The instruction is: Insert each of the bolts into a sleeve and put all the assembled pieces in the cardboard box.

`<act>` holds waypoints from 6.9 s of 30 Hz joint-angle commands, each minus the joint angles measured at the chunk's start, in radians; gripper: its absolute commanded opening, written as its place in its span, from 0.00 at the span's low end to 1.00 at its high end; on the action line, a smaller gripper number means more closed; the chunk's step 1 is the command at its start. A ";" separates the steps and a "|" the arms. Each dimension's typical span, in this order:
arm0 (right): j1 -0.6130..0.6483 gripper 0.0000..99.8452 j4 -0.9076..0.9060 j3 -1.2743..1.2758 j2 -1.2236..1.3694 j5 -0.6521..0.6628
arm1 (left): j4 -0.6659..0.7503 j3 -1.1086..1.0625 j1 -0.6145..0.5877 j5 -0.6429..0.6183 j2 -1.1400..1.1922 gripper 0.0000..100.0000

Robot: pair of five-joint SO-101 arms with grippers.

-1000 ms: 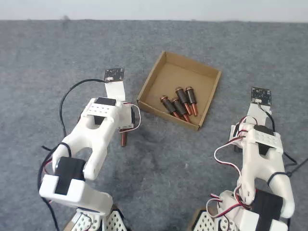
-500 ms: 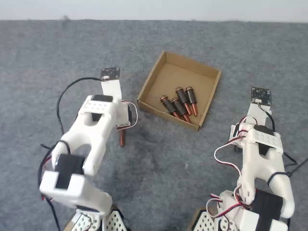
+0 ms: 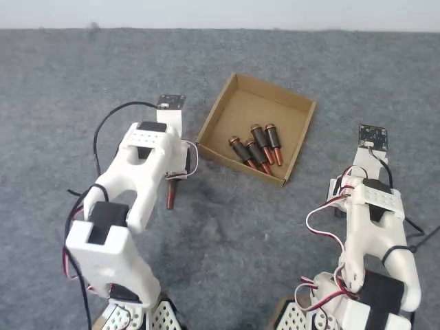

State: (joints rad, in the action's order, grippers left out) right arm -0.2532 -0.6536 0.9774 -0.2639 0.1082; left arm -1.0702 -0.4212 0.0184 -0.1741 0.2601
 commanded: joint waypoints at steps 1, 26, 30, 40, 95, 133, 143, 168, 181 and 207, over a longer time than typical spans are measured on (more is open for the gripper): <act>-0.012 0.01 0.018 -0.048 -0.007 -0.008 | 0.089 -0.076 0.002 0.011 -0.110 0.01; 0.278 0.01 0.119 -0.046 -0.386 -0.008 | 0.436 -0.455 -0.132 0.017 -0.477 0.01; 0.357 0.01 0.355 0.032 -0.420 -0.008 | 0.437 -0.455 -0.132 0.017 -0.477 0.01; 0.401 0.01 0.837 0.141 -0.420 -0.008 | 0.437 -0.455 -0.130 0.017 -0.477 0.01; 0.776 0.00 2.223 0.703 0.308 -0.140 | 0.460 -0.464 -0.109 0.017 -0.477 0.01; 1.012 0.01 2.221 0.692 0.344 -0.140 | 0.454 -0.311 0.081 0.008 -0.614 0.01; 1.012 0.01 2.219 0.692 0.344 -0.140 | 0.502 -0.470 0.167 0.008 -0.931 0.01; 1.012 0.01 2.218 0.690 0.344 -0.138 | 0.821 -0.908 0.334 -0.169 -1.424 0.01; 1.010 0.01 2.218 0.690 0.344 -0.138 | 0.802 -0.987 0.330 -0.169 -1.485 0.01; 0.974 0.01 2.164 0.667 0.344 -0.138 | 0.807 -0.992 0.328 -0.172 -1.494 0.01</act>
State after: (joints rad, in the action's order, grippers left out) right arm 0.7503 1.5129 1.6556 0.0813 -0.0192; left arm -0.2585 -1.4737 0.3468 -0.3521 -1.2068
